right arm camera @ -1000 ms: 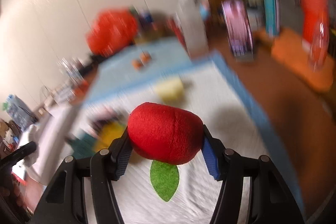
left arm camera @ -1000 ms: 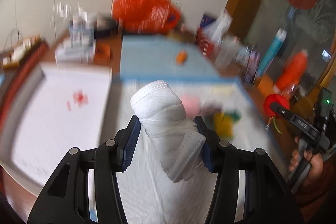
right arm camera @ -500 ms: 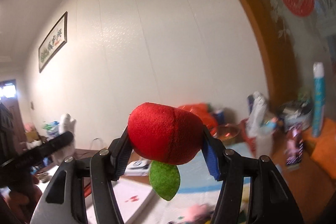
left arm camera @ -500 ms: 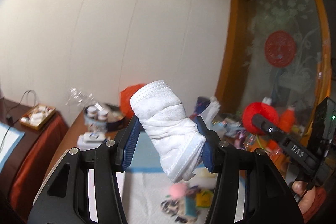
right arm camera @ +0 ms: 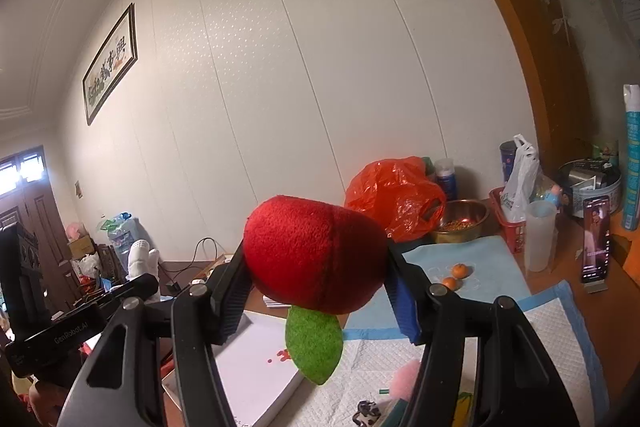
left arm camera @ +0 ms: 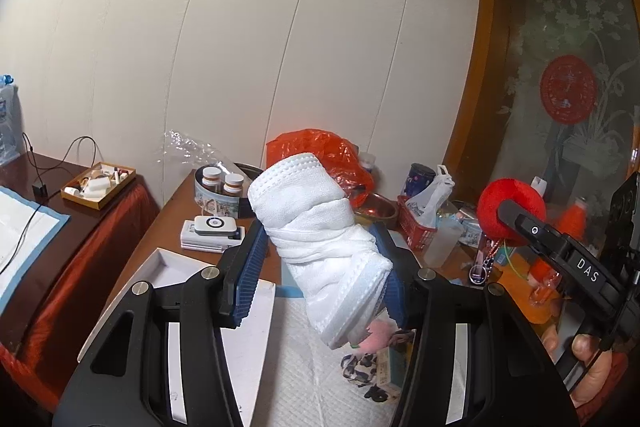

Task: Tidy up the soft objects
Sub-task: 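Lift the white cloth with the left gripper while the right gripper carries the red apple toward the white tray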

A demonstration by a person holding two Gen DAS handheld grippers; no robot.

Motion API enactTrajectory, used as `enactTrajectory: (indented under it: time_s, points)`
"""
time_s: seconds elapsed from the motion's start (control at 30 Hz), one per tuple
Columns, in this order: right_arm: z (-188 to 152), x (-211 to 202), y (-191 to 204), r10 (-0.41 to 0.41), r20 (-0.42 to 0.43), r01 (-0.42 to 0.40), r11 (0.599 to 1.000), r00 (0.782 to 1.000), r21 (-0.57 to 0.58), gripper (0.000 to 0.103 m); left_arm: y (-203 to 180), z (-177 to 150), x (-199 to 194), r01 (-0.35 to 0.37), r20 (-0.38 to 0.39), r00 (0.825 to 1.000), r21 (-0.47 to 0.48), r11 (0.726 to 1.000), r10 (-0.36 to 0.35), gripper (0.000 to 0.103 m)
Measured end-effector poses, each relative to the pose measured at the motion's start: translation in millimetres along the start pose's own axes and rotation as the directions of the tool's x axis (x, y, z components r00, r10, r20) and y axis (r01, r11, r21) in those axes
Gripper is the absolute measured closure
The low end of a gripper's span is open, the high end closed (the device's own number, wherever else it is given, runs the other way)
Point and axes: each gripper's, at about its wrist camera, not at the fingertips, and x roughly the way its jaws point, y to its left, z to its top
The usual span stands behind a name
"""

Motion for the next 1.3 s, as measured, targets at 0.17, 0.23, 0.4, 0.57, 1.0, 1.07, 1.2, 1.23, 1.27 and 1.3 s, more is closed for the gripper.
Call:
enactTrajectory:
  time_s: [0.17, 0.23, 0.4, 0.57, 1.0, 1.07, 1.2, 1.23, 1.27, 1.3]
  points:
    - [-3.4, 5.6, 5.7, 0.007, -0.016, -0.007, 1.0, 1.0, -0.001, 0.041, 6.0, -0.4, -0.6, -0.007, -0.006, 1.0, -0.01, 1.0, 0.007, 0.051]
    - [-4.3, 7.2, 8.1, 0.01, -0.021, -0.01, 1.0, 1.0, -0.003, 0.041, 6.9, -1.0, -1.6, -0.007, -0.007, 1.0, -0.013, 1.0, 0.007, 0.051]
    - [-6.0, 9.5, 13.1, 0.019, -0.028, -0.02, 1.0, 0.999, -0.008, 0.04, 9.6, -1.2, -5.2, -0.012, -0.005, 1.0, -0.017, 1.0, 0.012, 0.051]
    - [-8.1, 13.3, 16.8, 0.03, -0.038, -0.03, 1.0, 0.999, -0.009, 0.04, 14.3, -1.9, -7.0, -0.024, -0.01, 1.0, -0.021, 0.999, 0.023, 0.051]
    - [-19.3, 31.4, 36.2, 0.062, -0.082, -0.063, 0.998, 0.995, -0.014, 0.04, 40.6, -4.7, -17.2, -0.071, -0.018, 0.997, -0.054, 0.996, 0.071, 0.051]
    - [-21.1, 34.1, 39.7, 0.068, -0.085, -0.07, 0.997, 0.994, -0.015, 0.04, 44.6, -4.3, -19.2, -0.079, -0.017, 0.997, -0.056, 0.995, 0.078, 0.051]
    - [-23.4, 38.6, 47.3, 0.08, -0.084, -0.081, 0.997, 0.993, -0.018, 0.04, 56.0, -3.9, -22.2, -0.09, -0.016, 0.996, -0.058, 0.994, 0.089, 0.051]
    - [-24.5, 39.9, 48.9, 0.081, -0.085, -0.082, 0.996, 0.993, -0.018, 0.04, 59.1, -3.6, -22.4, -0.093, -0.018, 0.996, -0.058, 0.994, 0.092, 0.051]
    - [-25.4, 41.4, 50.5, 0.083, -0.087, -0.085, 0.996, 0.993, -0.015, 0.04, 61.2, -3.6, -22.6, -0.095, -0.019, 0.995, -0.057, 0.994, 0.094, 0.051]
    - [-26.2, 42.7, 52.4, 0.084, -0.088, -0.086, 0.996, 0.993, -0.014, 0.04, 64.4, -3.0, -22.5, -0.096, -0.021, 0.995, -0.056, 0.994, 0.095, 0.051]
